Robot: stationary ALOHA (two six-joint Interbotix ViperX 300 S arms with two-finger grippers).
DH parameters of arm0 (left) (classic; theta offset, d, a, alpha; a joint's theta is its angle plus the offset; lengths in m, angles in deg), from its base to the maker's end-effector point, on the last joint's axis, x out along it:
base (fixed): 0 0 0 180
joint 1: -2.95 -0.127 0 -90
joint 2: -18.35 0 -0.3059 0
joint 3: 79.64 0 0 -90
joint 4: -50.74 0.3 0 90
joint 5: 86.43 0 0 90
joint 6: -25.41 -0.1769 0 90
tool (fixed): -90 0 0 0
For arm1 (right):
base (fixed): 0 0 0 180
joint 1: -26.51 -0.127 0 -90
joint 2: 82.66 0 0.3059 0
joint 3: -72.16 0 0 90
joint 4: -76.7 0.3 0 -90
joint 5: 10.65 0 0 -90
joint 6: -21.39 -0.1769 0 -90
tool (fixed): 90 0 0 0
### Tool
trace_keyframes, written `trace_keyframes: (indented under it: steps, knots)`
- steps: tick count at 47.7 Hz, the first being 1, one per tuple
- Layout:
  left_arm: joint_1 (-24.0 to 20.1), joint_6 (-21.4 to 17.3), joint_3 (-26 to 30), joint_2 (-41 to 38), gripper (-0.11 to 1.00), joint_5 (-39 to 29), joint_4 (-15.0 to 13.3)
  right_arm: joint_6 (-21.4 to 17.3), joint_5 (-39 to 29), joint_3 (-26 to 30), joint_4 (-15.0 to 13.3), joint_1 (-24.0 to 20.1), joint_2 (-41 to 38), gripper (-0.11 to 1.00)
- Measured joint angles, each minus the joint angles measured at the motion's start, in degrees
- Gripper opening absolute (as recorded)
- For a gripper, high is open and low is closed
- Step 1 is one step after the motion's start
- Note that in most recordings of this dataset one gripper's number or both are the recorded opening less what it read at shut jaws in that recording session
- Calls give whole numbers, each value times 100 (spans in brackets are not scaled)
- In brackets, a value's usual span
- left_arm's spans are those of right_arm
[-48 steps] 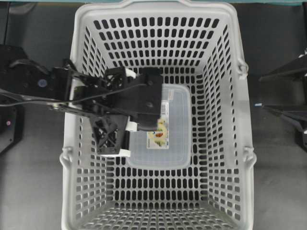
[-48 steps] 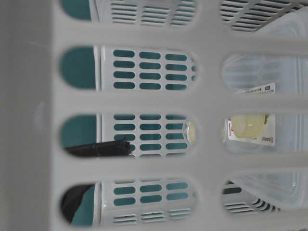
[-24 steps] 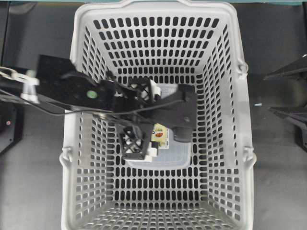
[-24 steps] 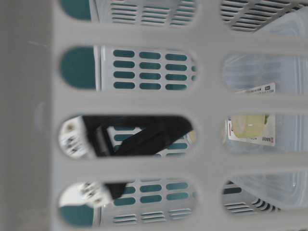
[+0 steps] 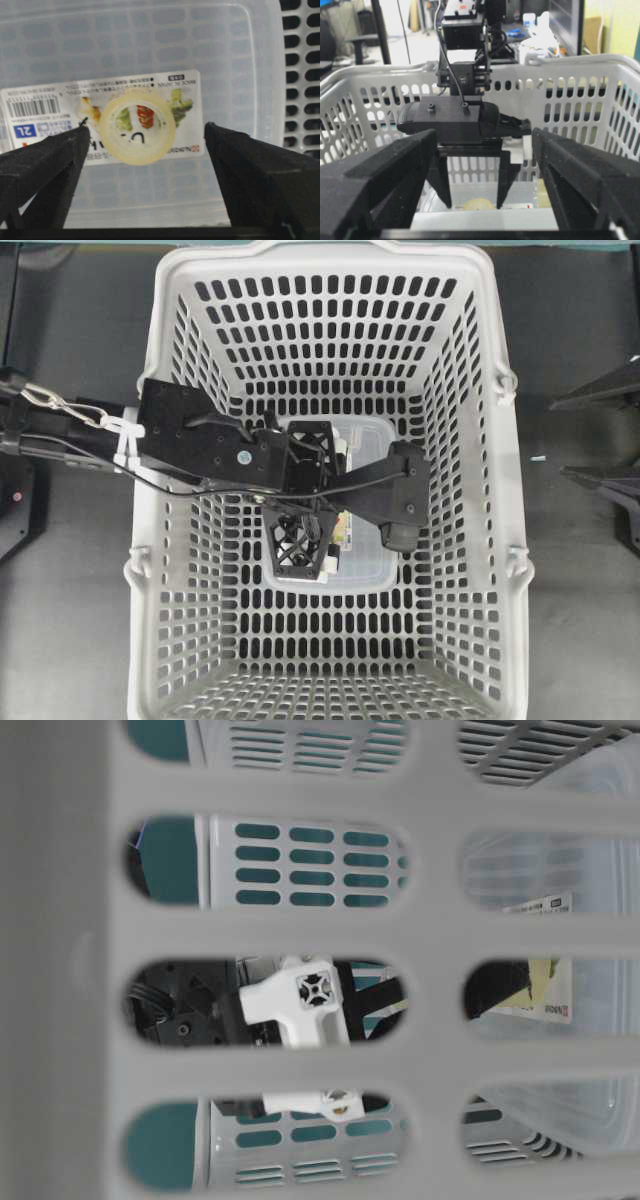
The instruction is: Pick up the cellophane tape from the shopping basket with the left arm.
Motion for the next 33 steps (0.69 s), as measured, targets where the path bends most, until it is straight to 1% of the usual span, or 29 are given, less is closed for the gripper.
trace_keyframes:
  steps: [17,22,24,26,31,33]
  knots:
    - [-35,-18,-26,-272,90,167,0,0,0,0,0,-9,-9,75]
    - [-35,18,-26,-272,87,176,0,0,0,9,0,-9,0,75]
    - [-26,18,-18,-272,83,176,0,0,0,9,0,-9,0,75]
    - [-26,18,-26,-272,76,176,0,0,0,9,0,-9,0,75]
    - [0,-18,-26,-264,50,176,0,0,-9,9,9,-18,0,75]
    - [9,-35,-18,-264,50,176,0,0,-9,0,0,-9,-9,75]
